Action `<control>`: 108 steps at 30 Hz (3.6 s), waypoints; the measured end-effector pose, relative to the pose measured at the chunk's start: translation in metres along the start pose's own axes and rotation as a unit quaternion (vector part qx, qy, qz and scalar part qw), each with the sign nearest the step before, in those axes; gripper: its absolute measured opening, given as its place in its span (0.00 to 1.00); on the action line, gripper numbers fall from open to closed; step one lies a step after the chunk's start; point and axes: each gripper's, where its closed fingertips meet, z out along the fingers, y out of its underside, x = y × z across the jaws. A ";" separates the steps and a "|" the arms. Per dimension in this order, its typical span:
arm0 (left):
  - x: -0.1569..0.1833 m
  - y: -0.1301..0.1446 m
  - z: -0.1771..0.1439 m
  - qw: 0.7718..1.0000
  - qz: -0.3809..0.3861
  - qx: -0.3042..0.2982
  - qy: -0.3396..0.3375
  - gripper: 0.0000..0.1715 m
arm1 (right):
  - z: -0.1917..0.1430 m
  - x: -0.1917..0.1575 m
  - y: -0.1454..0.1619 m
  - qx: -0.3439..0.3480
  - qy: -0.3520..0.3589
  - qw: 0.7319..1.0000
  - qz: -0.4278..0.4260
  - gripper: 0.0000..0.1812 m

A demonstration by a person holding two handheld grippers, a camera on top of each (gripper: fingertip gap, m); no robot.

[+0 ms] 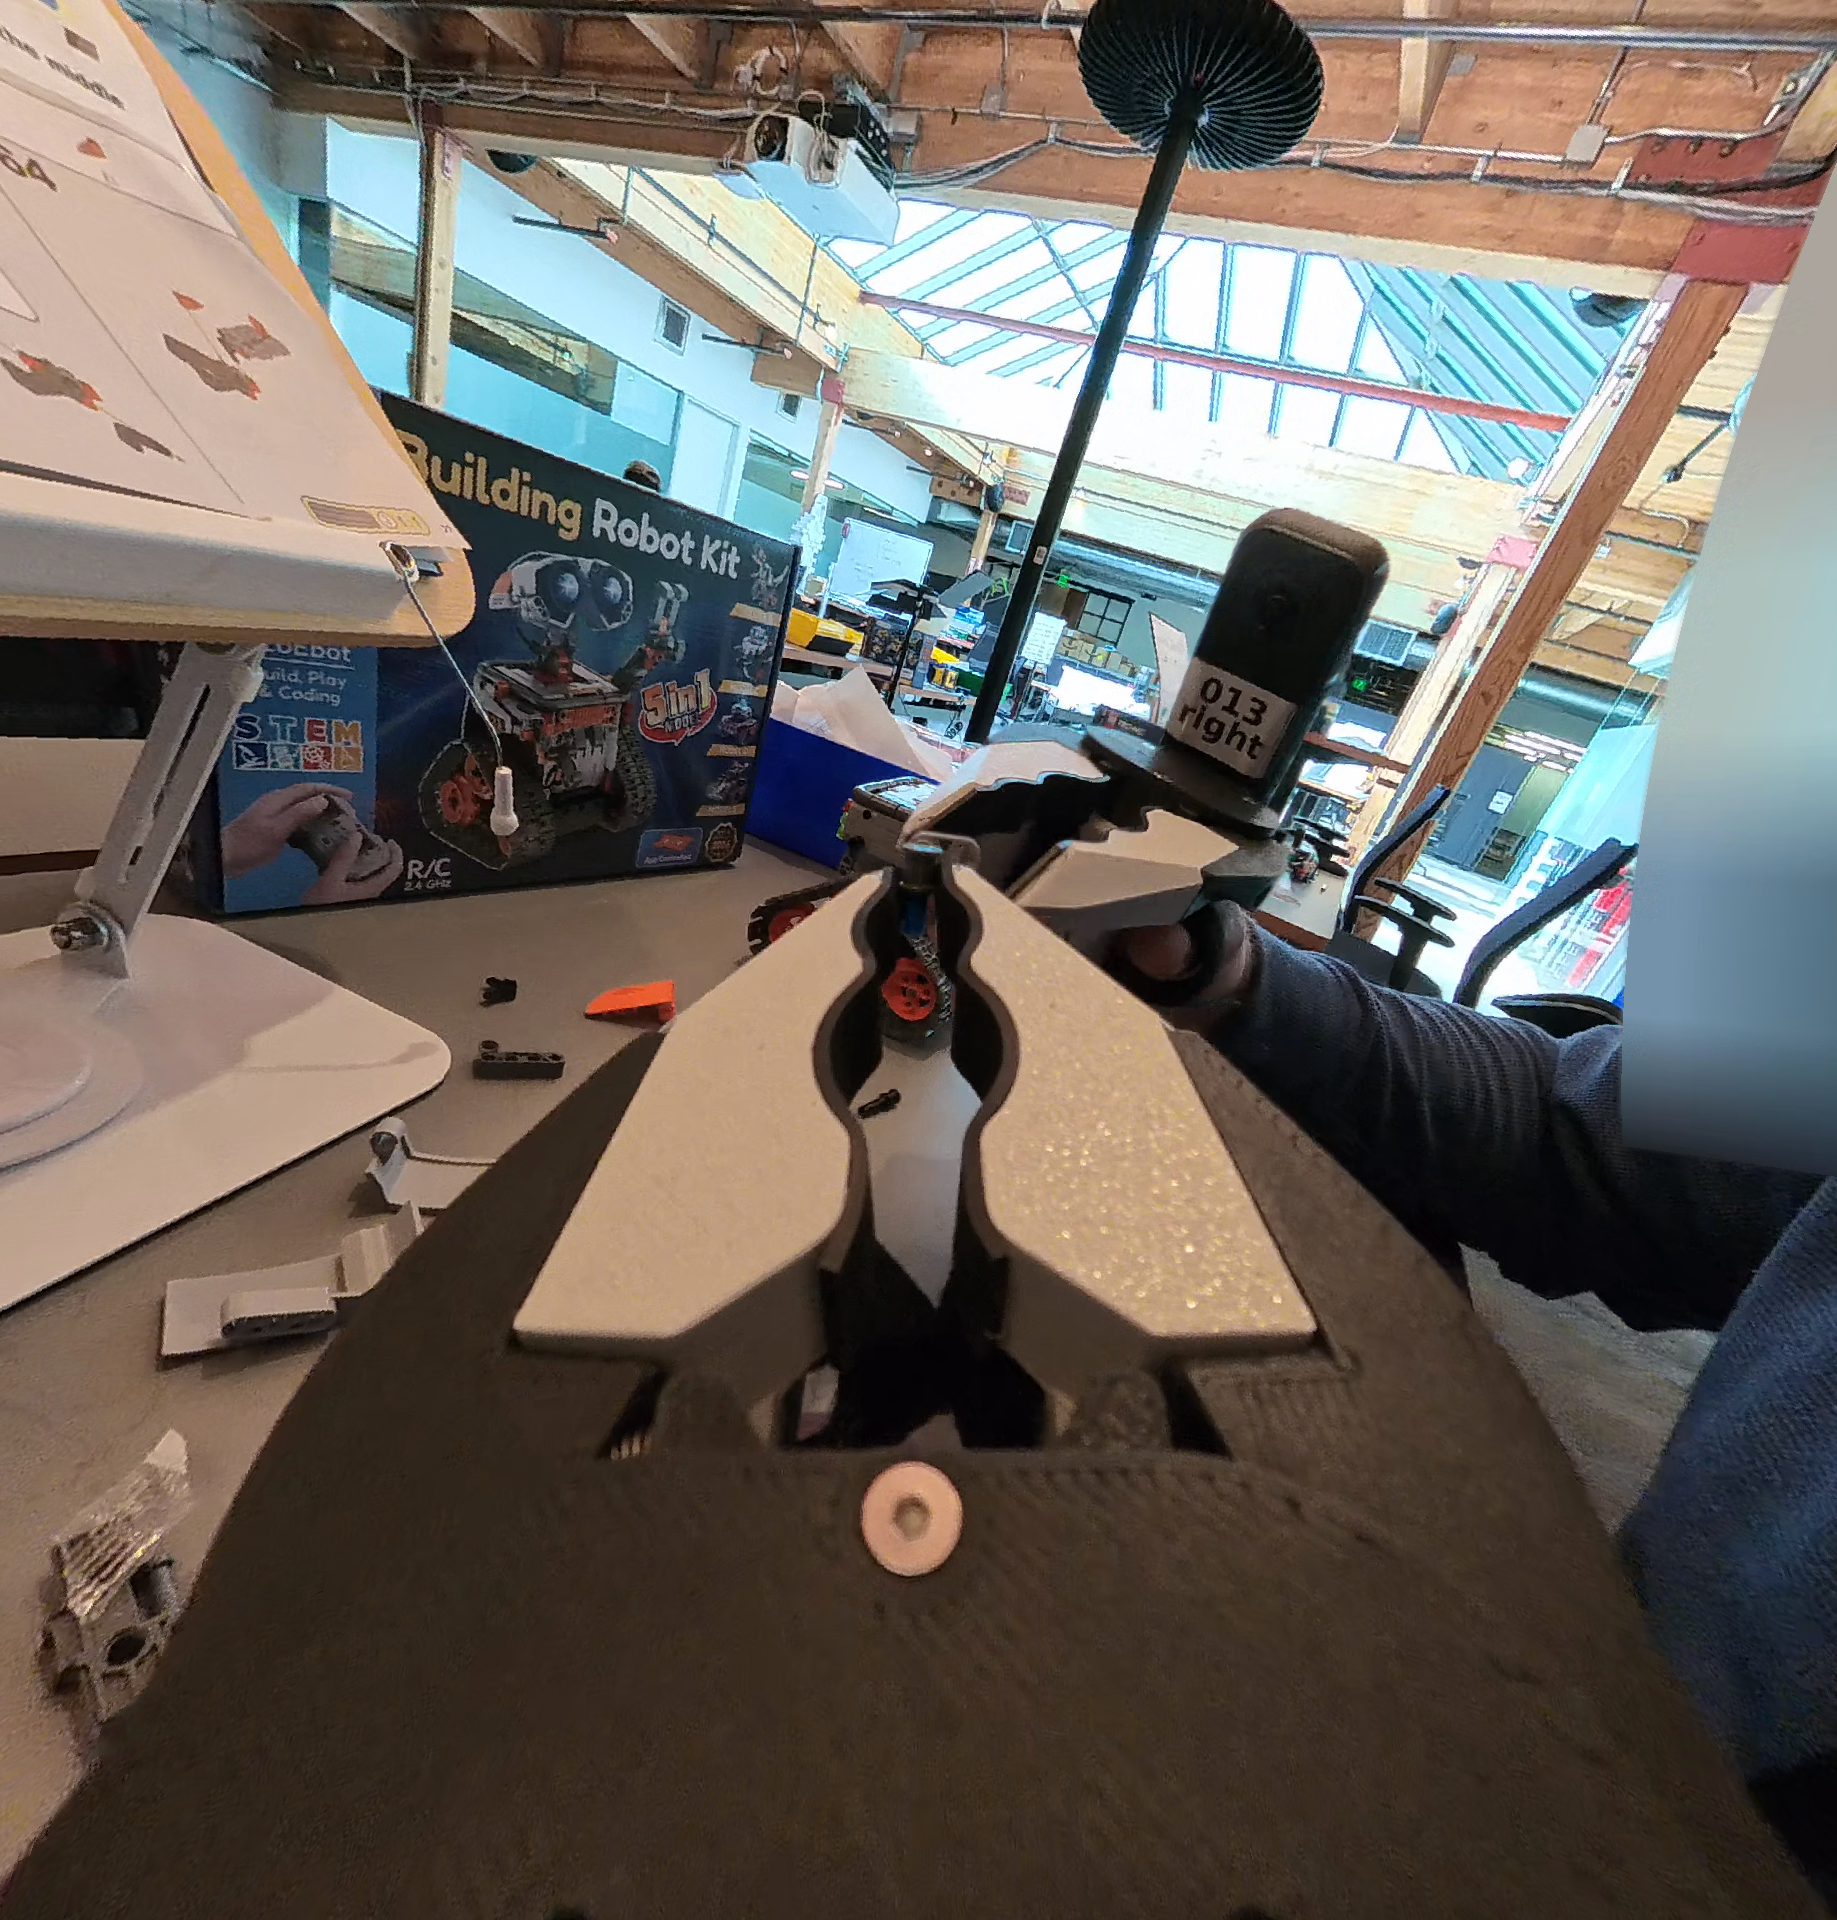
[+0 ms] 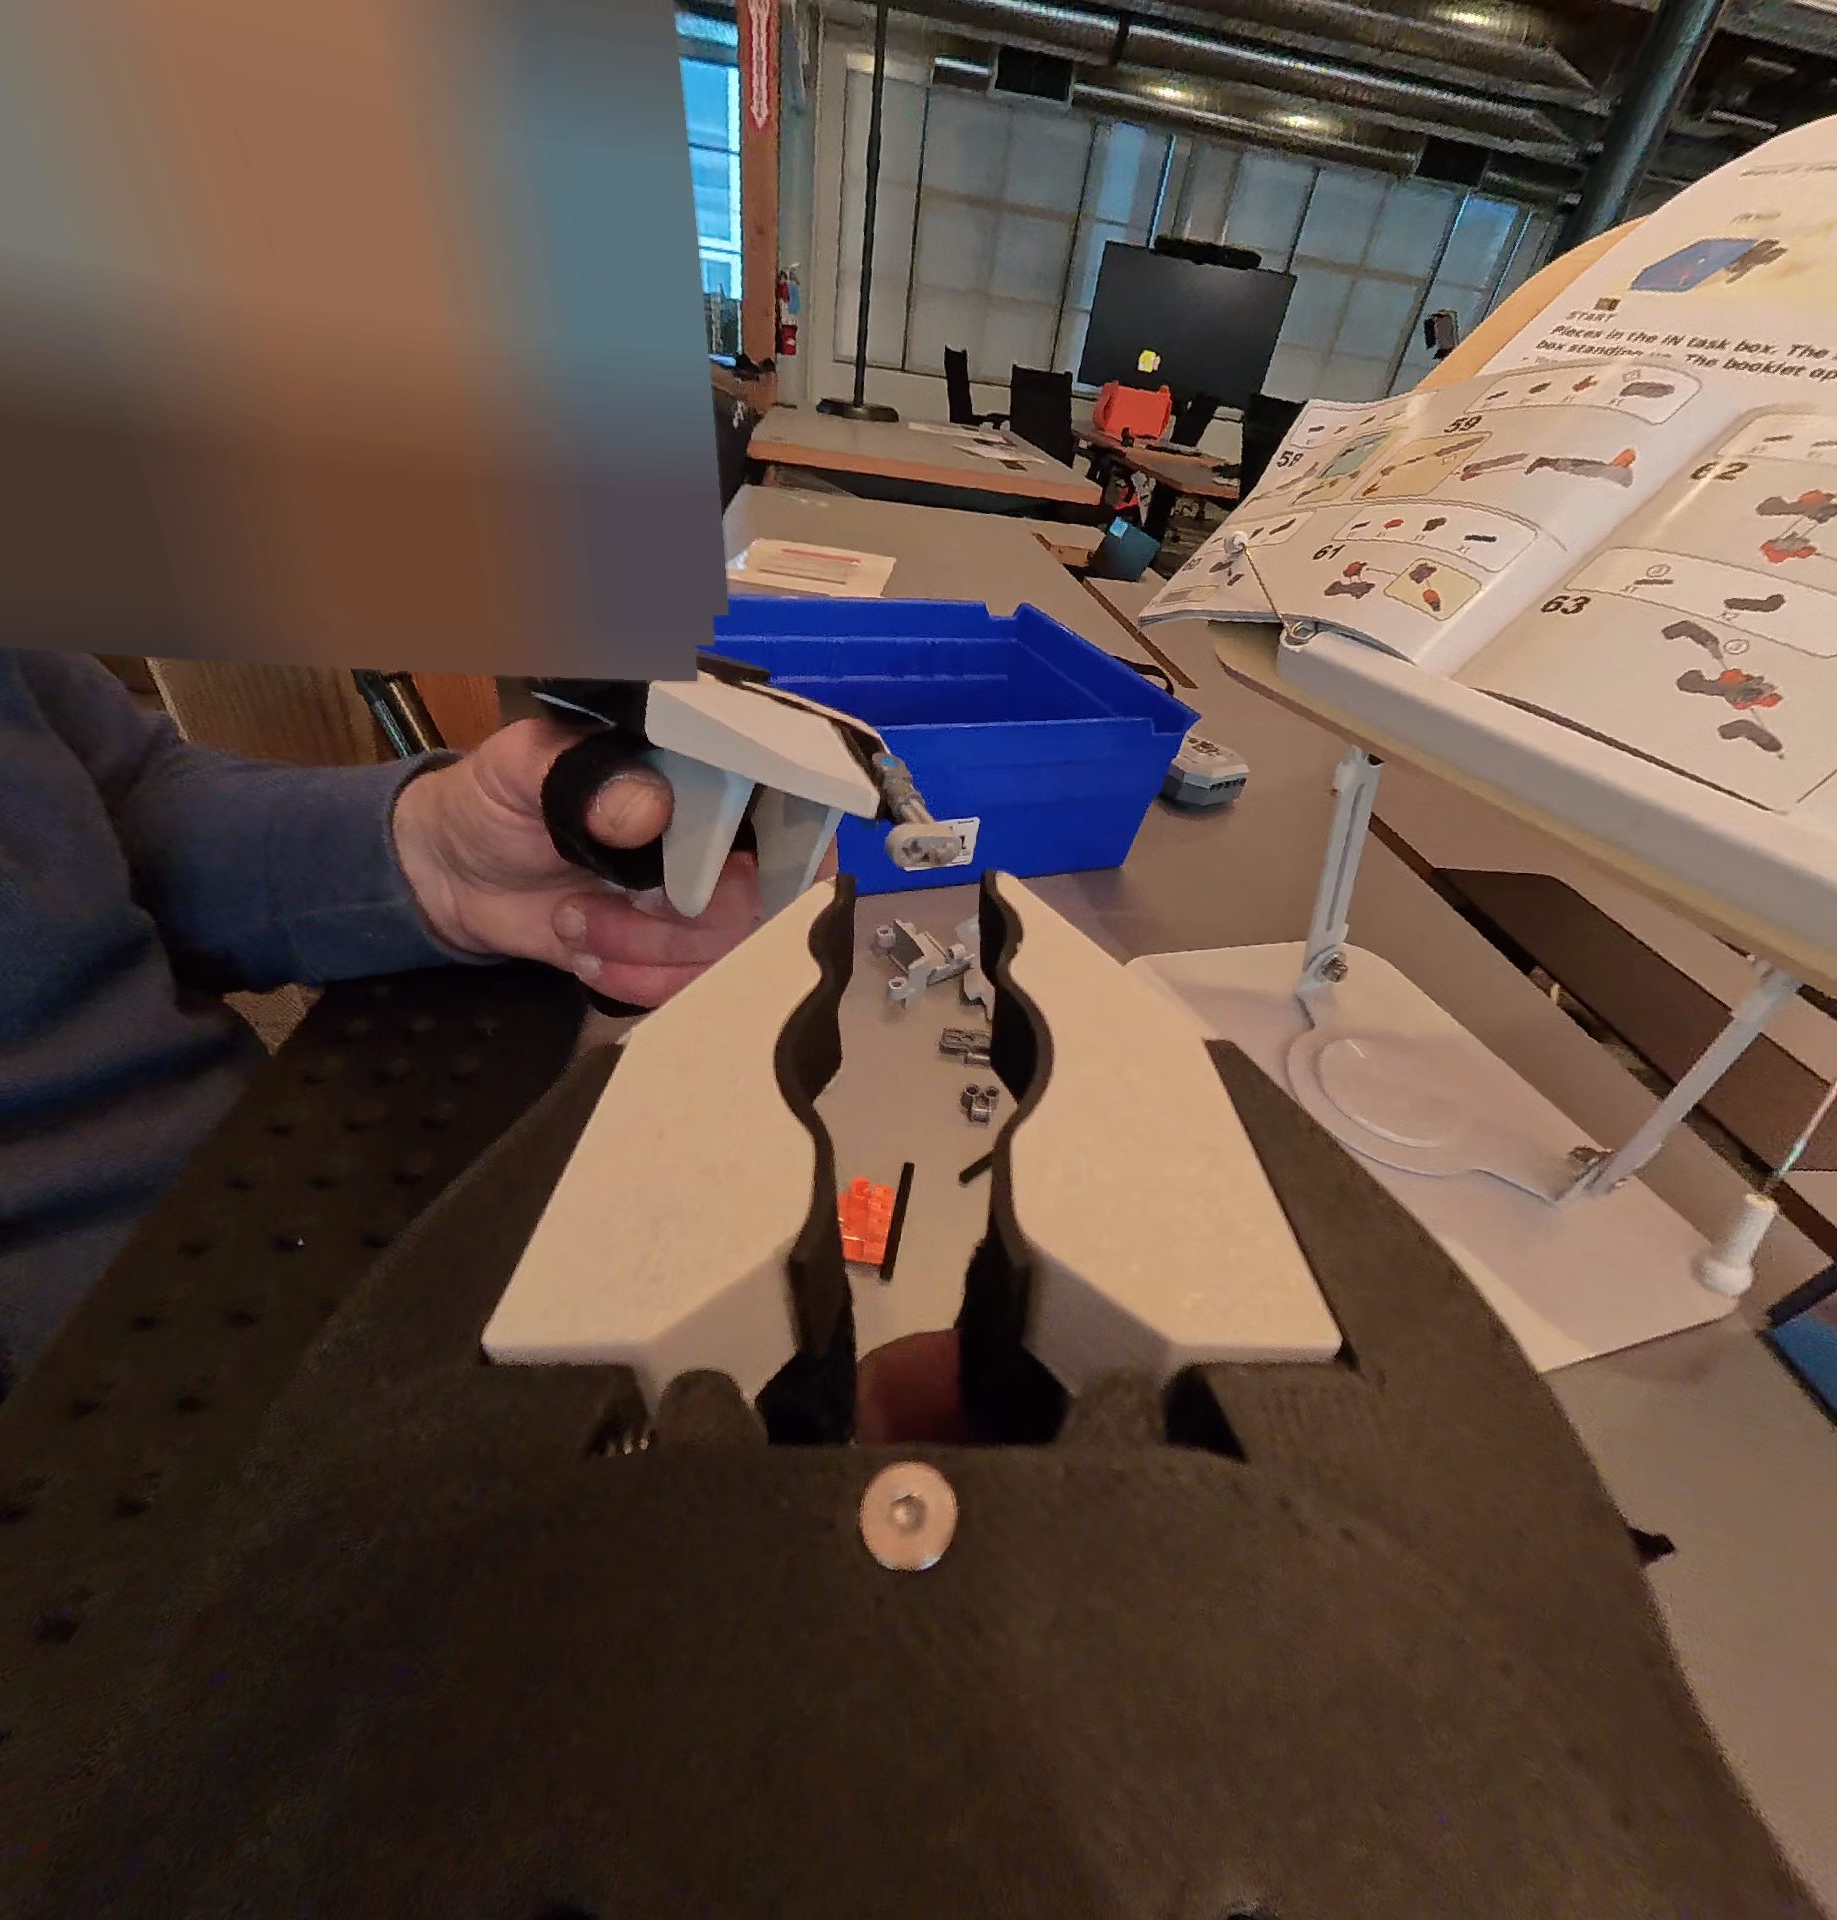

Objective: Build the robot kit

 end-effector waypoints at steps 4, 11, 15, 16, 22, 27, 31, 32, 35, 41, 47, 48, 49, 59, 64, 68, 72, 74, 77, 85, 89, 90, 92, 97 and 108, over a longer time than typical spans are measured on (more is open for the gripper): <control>0.002 0.001 0.001 1.000 0.013 -0.001 0.000 0.03 | 0.001 -0.001 -0.003 0.017 -0.015 0.999 0.037 0.10; 0.005 -0.001 0.002 0.998 0.054 0.002 -0.010 0.03 | 0.003 -0.001 -0.005 0.021 0.002 0.999 0.032 0.05; 0.008 -0.001 0.002 0.999 0.045 0.003 0.003 0.03 | 0.001 -0.002 -0.008 0.036 -0.016 0.998 0.044 0.07; 0.010 -0.001 0.002 0.999 0.040 0.006 0.010 0.03 | 0.001 -0.003 -0.008 0.041 -0.025 0.997 0.055 0.08; 0.021 -0.003 0.000 0.998 0.021 0.011 0.050 0.03 | -0.002 -0.014 -0.014 0.069 -0.086 0.990 0.088 0.07; 0.024 -0.003 0.000 0.998 0.013 0.011 0.064 0.03 | -0.003 -0.018 -0.015 0.070 -0.097 0.989 0.087 0.06; 0.025 -0.004 -0.001 0.998 0.016 0.012 0.067 0.03 | -0.006 -0.021 -0.017 0.075 -0.111 0.987 0.092 0.09; 0.026 -0.004 -0.001 0.997 0.015 0.013 0.069 0.03 | -0.006 -0.022 -0.018 0.076 -0.115 0.986 0.094 0.10; 0.027 -0.003 0.000 0.997 0.017 0.009 0.073 0.03 | -0.007 -0.022 -0.019 0.079 -0.116 0.985 0.097 0.09; 0.029 -0.002 0.000 0.997 0.021 0.008 0.076 0.03 | -0.008 -0.023 -0.019 0.072 -0.119 0.985 0.098 0.07; 0.030 -0.001 0.000 0.997 0.026 0.005 0.075 0.03 | -0.008 -0.024 -0.019 0.069 -0.118 0.987 0.089 0.07; 0.030 -0.001 0.000 0.997 0.027 0.005 0.076 0.03 | -0.008 -0.024 -0.019 0.068 -0.118 0.987 0.086 0.07; 0.030 -0.001 0.000 0.997 0.027 0.004 0.075 0.03 | -0.008 -0.024 -0.019 0.066 -0.116 0.988 0.081 0.07; 0.030 0.000 0.001 0.997 0.030 0.001 0.072 0.03 | -0.009 -0.024 -0.016 0.057 -0.107 0.991 0.056 0.07; 0.029 -0.003 0.000 0.997 0.030 0.007 0.069 0.03 | -0.011 -0.022 -0.017 0.059 -0.107 0.991 0.060 0.07; 0.028 -0.002 0.000 0.997 0.034 0.007 0.066 0.04 | -0.012 -0.021 -0.017 0.058 -0.106 0.991 0.059 0.07; 0.028 -0.002 0.000 0.997 0.033 0.006 0.066 0.03 | -0.012 -0.021 -0.016 0.056 -0.106 0.991 0.057 0.07; 0.028 -0.002 0.000 0.997 0.033 0.006 0.065 0.03 | -0.012 -0.021 -0.015 0.056 -0.105 0.991 0.057 0.07; 0.028 -0.002 0.000 0.997 0.033 0.006 0.065 0.03 | -0.012 -0.021 -0.015 0.055 -0.105 0.991 0.055 0.07; 0.022 -0.006 -0.002 0.998 0.024 0.016 0.052 0.06 | -0.014 -0.014 -0.019 0.065 -0.090 0.992 0.055 0.07; 0.016 -0.004 -0.003 0.999 0.024 0.009 0.035 0.09 | -0.016 -0.008 -0.019 0.072 -0.085 0.991 0.074 0.07; 0.015 -0.003 -0.003 0.999 0.022 0.008 0.034 0.09 | -0.016 -0.007 -0.019 0.072 -0.085 0.991 0.078 0.07; 0.014 -0.003 -0.002 0.999 0.021 0.006 0.031 0.10 | -0.017 -0.005 -0.018 0.071 -0.084 0.990 0.084 0.07; 0.020 0.000 0.000 0.998 0.039 -0.003 0.038 0.11 | -0.014 -0.008 -0.014 0.054 -0.089 0.992 0.077 0.07; 0.027 0.001 0.001 0.997 0.041 -0.002 0.058 0.04 | -0.012 -0.021 -0.013 0.044 -0.107 0.992 0.059 0.07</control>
